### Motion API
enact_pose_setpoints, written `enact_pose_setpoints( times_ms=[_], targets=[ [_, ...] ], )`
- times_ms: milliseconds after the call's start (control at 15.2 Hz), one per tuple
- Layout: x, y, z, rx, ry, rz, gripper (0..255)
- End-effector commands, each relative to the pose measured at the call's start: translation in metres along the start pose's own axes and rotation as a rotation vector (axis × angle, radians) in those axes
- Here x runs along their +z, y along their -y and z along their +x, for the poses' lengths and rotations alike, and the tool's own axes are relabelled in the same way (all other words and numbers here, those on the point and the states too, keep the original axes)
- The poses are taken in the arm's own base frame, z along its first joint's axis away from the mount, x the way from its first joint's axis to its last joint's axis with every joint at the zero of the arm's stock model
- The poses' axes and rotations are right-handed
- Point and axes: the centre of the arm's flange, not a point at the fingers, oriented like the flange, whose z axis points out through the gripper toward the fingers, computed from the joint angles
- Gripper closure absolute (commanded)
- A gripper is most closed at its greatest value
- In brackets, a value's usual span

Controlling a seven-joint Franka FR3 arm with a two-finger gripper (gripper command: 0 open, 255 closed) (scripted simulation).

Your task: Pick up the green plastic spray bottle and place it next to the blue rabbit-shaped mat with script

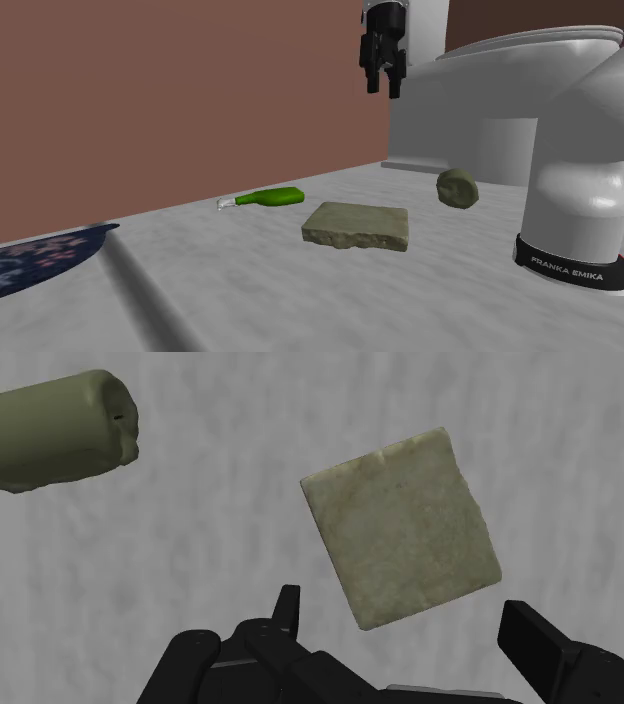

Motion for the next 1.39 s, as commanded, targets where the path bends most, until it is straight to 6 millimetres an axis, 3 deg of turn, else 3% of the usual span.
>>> enact_pose_setpoints(
  times_ms=[0, 660, 1320],
  targets=[
    [0.000, 0.000, 0.000, 0.000, 0.000, 0.000, 0],
    [0.061, -0.009, 0.113, -0.324, -0.012, -0.036, 0],
    [0.121, 0.016, 0.224, -0.647, -0.023, -0.071, 0]
  ],
)
